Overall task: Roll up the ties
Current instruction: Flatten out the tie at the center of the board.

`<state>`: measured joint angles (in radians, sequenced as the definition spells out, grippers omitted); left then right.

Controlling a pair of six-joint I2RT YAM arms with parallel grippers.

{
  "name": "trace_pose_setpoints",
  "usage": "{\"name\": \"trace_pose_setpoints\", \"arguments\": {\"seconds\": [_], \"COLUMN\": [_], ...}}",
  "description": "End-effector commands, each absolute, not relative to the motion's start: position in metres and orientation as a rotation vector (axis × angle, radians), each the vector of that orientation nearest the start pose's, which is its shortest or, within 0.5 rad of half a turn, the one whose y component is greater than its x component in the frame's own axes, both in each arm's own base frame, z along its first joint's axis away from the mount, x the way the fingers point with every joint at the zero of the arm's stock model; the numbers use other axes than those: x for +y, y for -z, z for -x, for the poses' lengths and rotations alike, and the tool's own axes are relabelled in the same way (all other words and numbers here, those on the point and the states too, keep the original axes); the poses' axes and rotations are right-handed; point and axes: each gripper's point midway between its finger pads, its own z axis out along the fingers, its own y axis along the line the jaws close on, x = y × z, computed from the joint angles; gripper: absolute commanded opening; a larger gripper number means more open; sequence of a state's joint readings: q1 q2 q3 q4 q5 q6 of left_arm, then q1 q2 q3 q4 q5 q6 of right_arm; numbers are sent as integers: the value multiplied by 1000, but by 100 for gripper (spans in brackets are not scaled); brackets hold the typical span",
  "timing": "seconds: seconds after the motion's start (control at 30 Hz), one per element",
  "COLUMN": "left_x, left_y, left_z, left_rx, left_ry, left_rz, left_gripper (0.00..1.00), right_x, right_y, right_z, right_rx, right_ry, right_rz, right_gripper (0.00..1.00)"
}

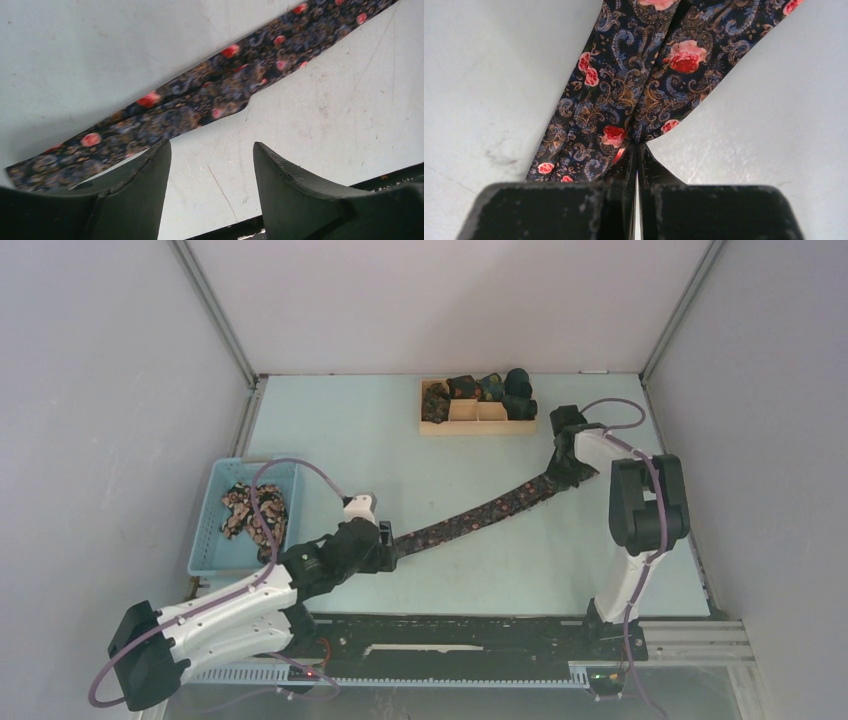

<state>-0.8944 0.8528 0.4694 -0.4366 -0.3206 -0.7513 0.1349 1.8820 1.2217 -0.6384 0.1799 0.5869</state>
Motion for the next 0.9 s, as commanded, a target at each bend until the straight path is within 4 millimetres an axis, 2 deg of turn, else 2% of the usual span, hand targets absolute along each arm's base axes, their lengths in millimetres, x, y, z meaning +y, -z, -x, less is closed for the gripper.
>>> {"name": "trace_pose_setpoints", "arguments": {"seconds": [0.0, 0.17, 0.33, 0.47, 0.6, 0.77, 0.87], "left_x": [-176, -179, -181, -184, -185, -190, -195], "left_y": [-87, -98, -100, -95, -85, -75, -72], "left_z": [-175, -175, -176, -177, -176, -173, -175], "left_rx": [2367, 2370, 2383, 2403, 2436, 2437, 2429], "left_ry": [460, 470, 469, 452, 423, 467, 498], "left_rz": [-15, -22, -17, -45, -66, -54, -52], "left_gripper": [68, 68, 68, 69, 76, 84, 83], "right_x": [17, -6, -32, -52, -61, -62, -57], "right_y": [-24, -28, -41, -51, -56, -80, -103], "right_z": [-400, -428, -463, -486, -497, -496, -489], "right_rx": [2665, 2655, 2595, 2567, 2562, 2527, 2500], "right_ry": [120, 147, 137, 153, 136, 102, 82], "right_rz": [-643, -656, -704, -734, -748, -736, -728], "right_gripper": [0, 0, 0, 0, 0, 35, 40]}}
